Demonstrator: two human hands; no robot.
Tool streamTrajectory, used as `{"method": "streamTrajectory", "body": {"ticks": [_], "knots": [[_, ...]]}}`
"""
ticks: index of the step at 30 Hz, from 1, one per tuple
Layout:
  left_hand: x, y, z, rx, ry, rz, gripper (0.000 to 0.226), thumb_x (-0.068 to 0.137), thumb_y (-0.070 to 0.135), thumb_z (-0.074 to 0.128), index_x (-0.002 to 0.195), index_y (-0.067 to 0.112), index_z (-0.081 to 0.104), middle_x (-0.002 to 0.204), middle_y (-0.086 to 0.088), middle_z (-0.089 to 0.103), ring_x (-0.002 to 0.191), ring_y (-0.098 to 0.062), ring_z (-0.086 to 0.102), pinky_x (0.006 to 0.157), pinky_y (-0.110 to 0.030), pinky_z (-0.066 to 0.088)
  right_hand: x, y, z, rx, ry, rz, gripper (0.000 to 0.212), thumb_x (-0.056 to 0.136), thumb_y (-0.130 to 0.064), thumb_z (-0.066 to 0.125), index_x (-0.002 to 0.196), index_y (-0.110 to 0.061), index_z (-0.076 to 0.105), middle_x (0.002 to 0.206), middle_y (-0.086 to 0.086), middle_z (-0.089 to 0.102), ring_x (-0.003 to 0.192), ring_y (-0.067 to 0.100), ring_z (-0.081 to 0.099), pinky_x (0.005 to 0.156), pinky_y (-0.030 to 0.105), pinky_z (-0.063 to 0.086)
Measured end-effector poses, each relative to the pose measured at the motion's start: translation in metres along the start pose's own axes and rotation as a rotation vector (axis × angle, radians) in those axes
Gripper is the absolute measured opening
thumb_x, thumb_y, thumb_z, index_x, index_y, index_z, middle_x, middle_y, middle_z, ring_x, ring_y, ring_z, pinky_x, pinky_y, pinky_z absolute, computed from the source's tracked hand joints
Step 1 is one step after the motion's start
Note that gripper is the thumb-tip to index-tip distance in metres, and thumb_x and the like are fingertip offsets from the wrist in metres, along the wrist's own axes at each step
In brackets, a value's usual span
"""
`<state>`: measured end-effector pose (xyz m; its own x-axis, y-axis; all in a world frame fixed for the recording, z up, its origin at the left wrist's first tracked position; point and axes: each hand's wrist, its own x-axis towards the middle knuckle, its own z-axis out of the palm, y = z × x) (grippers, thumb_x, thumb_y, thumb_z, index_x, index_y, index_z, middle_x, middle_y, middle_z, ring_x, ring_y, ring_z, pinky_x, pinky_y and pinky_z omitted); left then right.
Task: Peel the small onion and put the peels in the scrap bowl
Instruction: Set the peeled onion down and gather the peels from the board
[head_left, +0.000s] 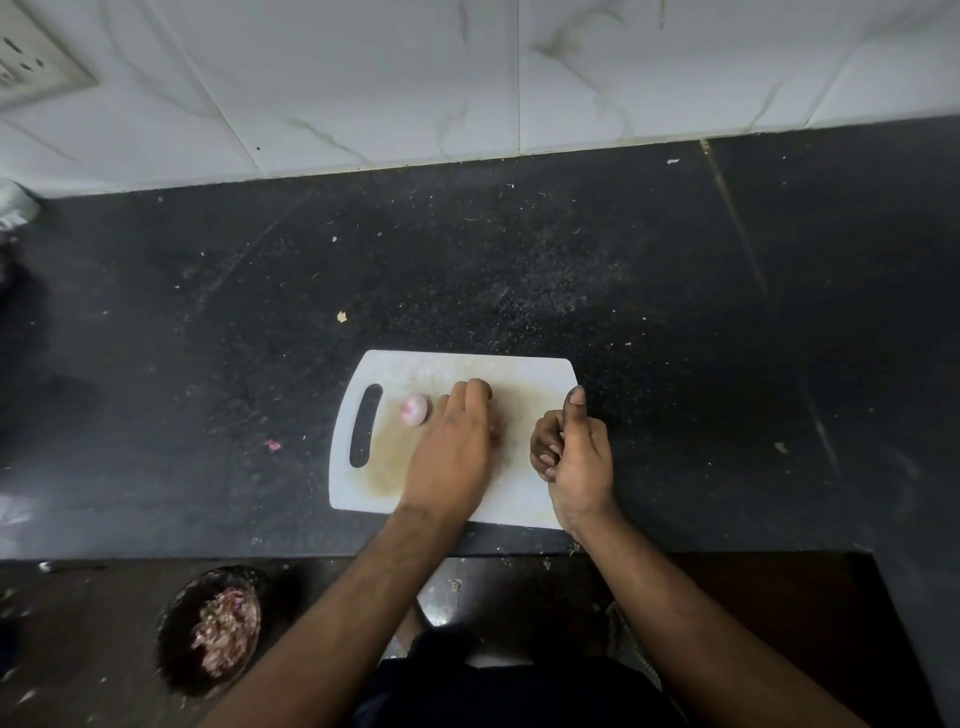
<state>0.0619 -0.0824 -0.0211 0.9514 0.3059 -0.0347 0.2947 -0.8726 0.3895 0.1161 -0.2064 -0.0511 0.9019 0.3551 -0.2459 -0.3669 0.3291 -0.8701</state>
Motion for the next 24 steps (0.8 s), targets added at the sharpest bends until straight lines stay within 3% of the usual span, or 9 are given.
{"method": "streamTrajectory", "body": {"ticks": [3, 6, 9, 12, 16, 18, 22, 24], "knots": [[-0.016, 0.0, -0.003, 0.094, 0.042, -0.017, 0.022, 0.095, 0.001, 0.047, 0.115, 0.012, 0.047, 0.108, -0.006, 0.052, 0.09, -0.023, 0.053, 0.064, -0.028, 0.035, 0.0, 0.0, 0.0, -0.006, -0.009, 0.002, 0.062, 0.1, -0.051, 0.034, 0.049, -0.017, 0.034, 0.044, -0.001, 0.029, 0.04, 0.007, 0.023, 0.04, 0.018, 0.019], [-0.023, -0.005, 0.006, 0.159, -0.006, -0.052, 0.014, 0.104, 0.022, 0.045, 0.115, 0.012, 0.045, 0.109, -0.006, 0.051, 0.087, -0.024, 0.059, 0.057, -0.03, 0.039, 0.0, 0.0, 0.0, -0.022, -0.013, 0.002, 0.062, 0.101, -0.051, 0.034, 0.049, -0.018, 0.034, 0.045, -0.001, 0.03, 0.04, 0.008, 0.023, 0.04, 0.018, 0.02], [-0.02, -0.01, 0.019, 0.25, -0.055, -0.042, 0.04, 0.105, 0.052, 0.04, 0.115, 0.014, 0.041, 0.111, -0.007, 0.05, 0.092, -0.024, 0.061, 0.056, -0.034, 0.049, 0.0, -0.001, 0.0, -0.033, -0.01, 0.003, 0.062, 0.102, -0.05, 0.034, 0.048, -0.019, 0.036, 0.044, -0.002, 0.031, 0.039, 0.007, 0.024, 0.04, 0.017, 0.021], [-0.009, -0.005, 0.021, 0.255, -0.074, -0.091, 0.052, 0.102, 0.061, 0.033, 0.116, 0.012, 0.041, 0.112, -0.01, 0.051, 0.092, -0.027, 0.063, 0.061, -0.036, 0.051, -0.001, -0.001, 0.002, -0.035, -0.01, -0.003, 0.066, 0.106, -0.05, 0.034, 0.05, -0.016, 0.035, 0.043, -0.003, 0.032, 0.038, 0.006, 0.025, 0.039, 0.017, 0.022], [0.012, -0.002, 0.02, 0.377, -0.095, -0.078, 0.061, 0.099, 0.059, 0.015, 0.117, 0.01, 0.048, 0.109, -0.014, 0.06, 0.082, -0.027, 0.068, 0.055, -0.033, 0.043, -0.001, -0.002, 0.002, -0.052, -0.013, -0.001, 0.063, 0.104, -0.049, 0.036, 0.051, -0.016, 0.036, 0.045, -0.002, 0.032, 0.039, 0.007, 0.025, 0.04, 0.018, 0.021], [0.018, -0.004, 0.019, 0.439, -0.107, -0.053, 0.053, 0.106, 0.052, 0.017, 0.116, 0.012, 0.051, 0.107, -0.011, 0.066, 0.081, -0.028, 0.07, 0.056, -0.035, 0.043, -0.001, -0.001, 0.001, -0.06, -0.012, 0.008, 0.064, 0.105, -0.051, 0.037, 0.05, -0.018, 0.036, 0.045, -0.002, 0.031, 0.04, 0.007, 0.025, 0.04, 0.018, 0.021], [0.026, -0.004, 0.011, 0.591, -0.195, -0.023, 0.033, 0.11, 0.024, 0.026, 0.133, 0.009, 0.045, 0.121, -0.007, 0.067, 0.098, -0.025, 0.071, 0.089, -0.043, 0.048, -0.001, -0.003, 0.002, -0.075, -0.007, 0.005, 0.064, 0.106, -0.05, 0.036, 0.052, -0.015, 0.036, 0.045, -0.002, 0.031, 0.039, 0.007, 0.025, 0.039, 0.019, 0.021], [0.027, 0.001, 0.006, 0.596, -0.215, -0.022, 0.033, 0.107, 0.014, 0.03, 0.135, 0.007, 0.044, 0.125, -0.006, 0.066, 0.103, -0.025, 0.07, 0.094, -0.045, 0.046, -0.002, -0.005, 0.003, -0.09, -0.004, 0.008, 0.061, 0.103, -0.048, 0.038, 0.053, -0.013, 0.036, 0.045, -0.002, 0.032, 0.04, 0.007, 0.026, 0.04, 0.019, 0.02]]}}
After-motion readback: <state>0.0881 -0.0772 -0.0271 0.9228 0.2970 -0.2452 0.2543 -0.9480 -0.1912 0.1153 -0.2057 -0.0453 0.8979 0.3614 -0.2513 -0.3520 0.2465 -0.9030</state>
